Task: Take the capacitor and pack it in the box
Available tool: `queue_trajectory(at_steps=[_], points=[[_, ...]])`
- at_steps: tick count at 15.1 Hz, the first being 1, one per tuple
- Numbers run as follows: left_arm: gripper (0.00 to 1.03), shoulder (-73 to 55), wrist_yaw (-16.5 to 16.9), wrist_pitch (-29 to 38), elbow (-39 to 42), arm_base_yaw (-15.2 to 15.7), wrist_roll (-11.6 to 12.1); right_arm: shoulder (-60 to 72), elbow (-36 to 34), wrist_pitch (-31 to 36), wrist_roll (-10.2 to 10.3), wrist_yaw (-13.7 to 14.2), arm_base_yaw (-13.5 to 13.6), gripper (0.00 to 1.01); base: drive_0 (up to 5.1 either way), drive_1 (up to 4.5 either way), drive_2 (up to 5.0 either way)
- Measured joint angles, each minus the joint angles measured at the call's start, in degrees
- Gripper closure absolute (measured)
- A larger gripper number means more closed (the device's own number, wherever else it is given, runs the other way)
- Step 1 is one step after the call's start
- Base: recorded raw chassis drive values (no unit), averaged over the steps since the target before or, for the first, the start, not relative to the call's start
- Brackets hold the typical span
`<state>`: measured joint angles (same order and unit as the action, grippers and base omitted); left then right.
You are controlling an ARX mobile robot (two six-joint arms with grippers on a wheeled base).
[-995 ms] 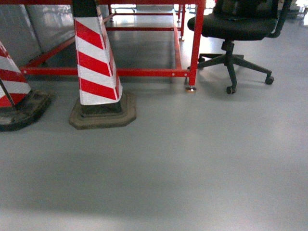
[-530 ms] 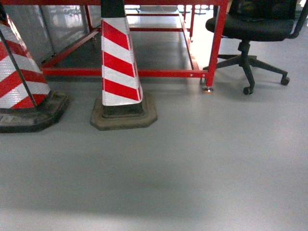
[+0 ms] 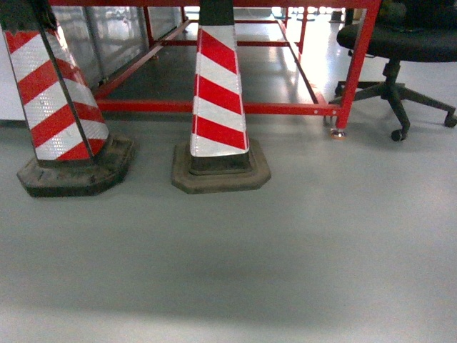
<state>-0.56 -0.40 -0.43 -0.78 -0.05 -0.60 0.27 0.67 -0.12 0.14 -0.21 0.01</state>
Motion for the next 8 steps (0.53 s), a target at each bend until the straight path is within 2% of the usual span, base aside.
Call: queue_trajectory(at_steps=[3, 8], points=[[0.59, 0.0, 0.3, 0.1, 0.0, 0.0, 0.0, 0.0, 0.0, -0.3, 0.0, 0.1, 0.0, 0.03, 0.0, 0.00, 0.0], [0.59, 0.0, 0.3, 0.0, 0.0, 0.0, 0.0, 0.0, 0.0, -0.2, 0.0, 0.2, 0.0, 0.03, 0.1, 4.46, -4.2]])
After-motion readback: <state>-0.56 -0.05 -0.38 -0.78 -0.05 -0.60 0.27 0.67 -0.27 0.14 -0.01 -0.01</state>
